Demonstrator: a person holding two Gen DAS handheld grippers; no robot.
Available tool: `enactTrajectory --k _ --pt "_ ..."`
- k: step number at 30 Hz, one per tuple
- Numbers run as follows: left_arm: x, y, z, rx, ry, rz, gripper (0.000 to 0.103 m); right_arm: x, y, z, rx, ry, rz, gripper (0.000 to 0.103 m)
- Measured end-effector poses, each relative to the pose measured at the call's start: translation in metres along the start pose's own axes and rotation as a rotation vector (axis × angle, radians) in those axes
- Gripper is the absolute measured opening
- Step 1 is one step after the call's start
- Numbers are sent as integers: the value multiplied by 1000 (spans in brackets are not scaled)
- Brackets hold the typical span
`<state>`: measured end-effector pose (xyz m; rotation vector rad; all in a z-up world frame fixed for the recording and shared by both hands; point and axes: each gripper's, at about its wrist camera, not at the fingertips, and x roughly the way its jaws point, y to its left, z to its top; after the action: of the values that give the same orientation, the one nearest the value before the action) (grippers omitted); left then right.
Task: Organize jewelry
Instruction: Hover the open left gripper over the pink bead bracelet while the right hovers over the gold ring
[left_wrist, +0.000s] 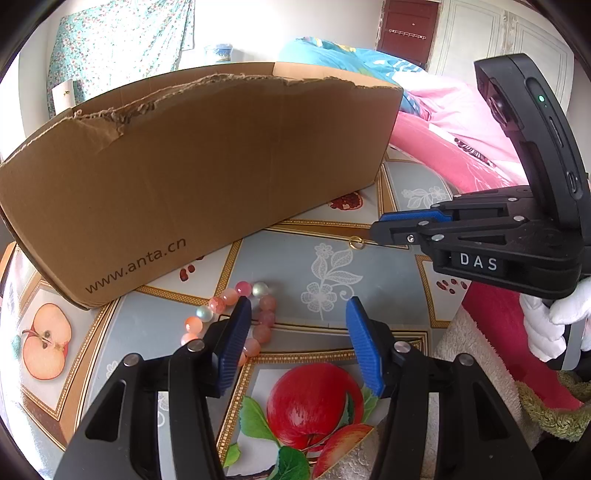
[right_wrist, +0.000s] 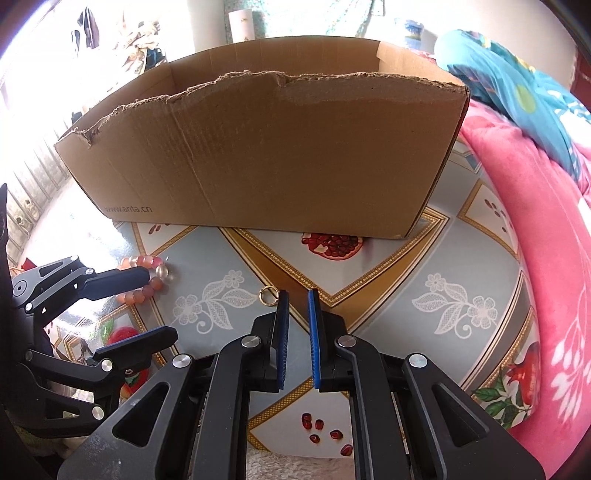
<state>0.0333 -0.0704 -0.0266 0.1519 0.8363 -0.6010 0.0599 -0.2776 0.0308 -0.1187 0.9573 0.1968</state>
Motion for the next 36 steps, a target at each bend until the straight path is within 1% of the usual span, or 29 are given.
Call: enactTrajectory --k 7,10,13,16,18,20,26,31,36 --pt "-1 1 0 -2 1 3 52 1 9 -2 -2 6 48 10" --pt "-1 2 0 -3 1 4 52 10 16 0 -14 11 52 10" --pt "-1 3 -1 -4 1 3 52 13 17 0 -23 13 41 10" --pt "-1 3 -1 -4 1 3 52 25 17 8 -23 13 34 10" --pt "-1 3 0 -5 1 2 52 24 12 9 -22 18 24 11" --pt "-1 3 0 -6 1 1 52 25 13 10 -18 16 22 14" --pt "-1 3 0 -7 1 -1 52 42 24 4 -27 9 10 15" --pt "-1 3 -1 -7 1 0 52 50 32 6 -46 -1 -6 15" --pt "-1 3 -1 -5 1 3 52 51 44 4 -60 -10 -16 10"
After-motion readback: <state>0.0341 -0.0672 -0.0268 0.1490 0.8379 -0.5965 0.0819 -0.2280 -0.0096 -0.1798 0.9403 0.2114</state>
